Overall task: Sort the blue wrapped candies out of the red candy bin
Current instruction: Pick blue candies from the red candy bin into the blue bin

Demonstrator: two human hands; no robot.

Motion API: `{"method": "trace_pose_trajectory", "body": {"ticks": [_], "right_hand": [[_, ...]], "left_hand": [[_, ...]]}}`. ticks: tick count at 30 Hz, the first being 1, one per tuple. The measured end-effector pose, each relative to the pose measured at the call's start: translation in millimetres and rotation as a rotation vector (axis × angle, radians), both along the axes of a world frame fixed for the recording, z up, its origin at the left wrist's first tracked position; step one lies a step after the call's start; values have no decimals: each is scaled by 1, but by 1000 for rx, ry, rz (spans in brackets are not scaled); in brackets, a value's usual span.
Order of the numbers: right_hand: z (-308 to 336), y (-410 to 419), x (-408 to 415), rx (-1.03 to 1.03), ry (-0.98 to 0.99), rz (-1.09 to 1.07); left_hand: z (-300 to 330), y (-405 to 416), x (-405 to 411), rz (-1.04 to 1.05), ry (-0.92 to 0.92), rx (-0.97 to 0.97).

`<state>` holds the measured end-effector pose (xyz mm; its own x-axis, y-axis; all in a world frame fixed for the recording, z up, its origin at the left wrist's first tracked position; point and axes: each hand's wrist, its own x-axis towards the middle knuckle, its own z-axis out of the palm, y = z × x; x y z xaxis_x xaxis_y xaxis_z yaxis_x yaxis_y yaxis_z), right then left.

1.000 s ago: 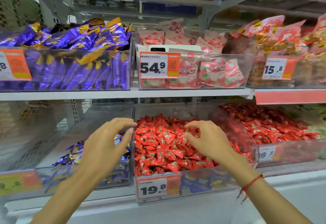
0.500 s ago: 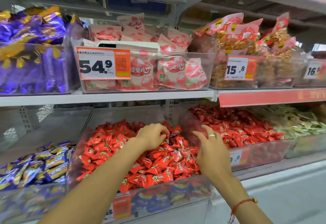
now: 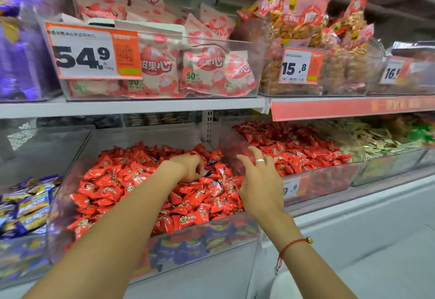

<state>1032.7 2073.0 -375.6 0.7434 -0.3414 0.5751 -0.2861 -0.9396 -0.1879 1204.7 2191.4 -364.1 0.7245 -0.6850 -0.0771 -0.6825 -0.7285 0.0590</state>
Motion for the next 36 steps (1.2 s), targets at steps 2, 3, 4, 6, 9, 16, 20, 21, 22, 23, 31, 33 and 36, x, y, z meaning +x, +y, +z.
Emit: {"method": "trace_pose_trajectory", "body": {"ticks": [2, 3, 4, 6, 9, 16, 20, 21, 22, 23, 31, 33, 36], "right_hand": [[2, 1, -2, 35, 10, -5], [2, 1, -2, 51, 1, -3], [3, 2, -3, 58, -12, 2], [3, 2, -3, 57, -10, 3], [2, 1, -3, 45, 13, -9], [1, -4, -1, 28, -4, 31], [3, -2, 3, -91, -163, 20], [8, 1, 4, -94, -209, 61], [15, 6, 6, -85, -245, 120], [22, 11, 9, -53, -252, 187], [33, 20, 69, 281, 440, 169], [20, 25, 84, 226, 595, 168], [17, 27, 97, 122, 513, 162]], "left_hand": [[2, 0, -1, -1, -3, 50], [4, -1, -3, 0, -14, 98], [7, -3, -5, -2, -27, 150], [12, -5, -12, -23, -73, 201], [19, 3, -19, -16, -142, 58], [35, 62, -72, 107, -264, -530], [20, 115, -112, 141, -268, -606], [15, 124, -117, 156, -251, -627], [10, 131, -120, 167, -243, -635], [6, 136, -122, 174, -240, -635], [-4, 145, -121, 191, -170, -714], [-6, 145, -121, 180, -199, -693], [-6, 146, -122, 163, -199, -687]]}}
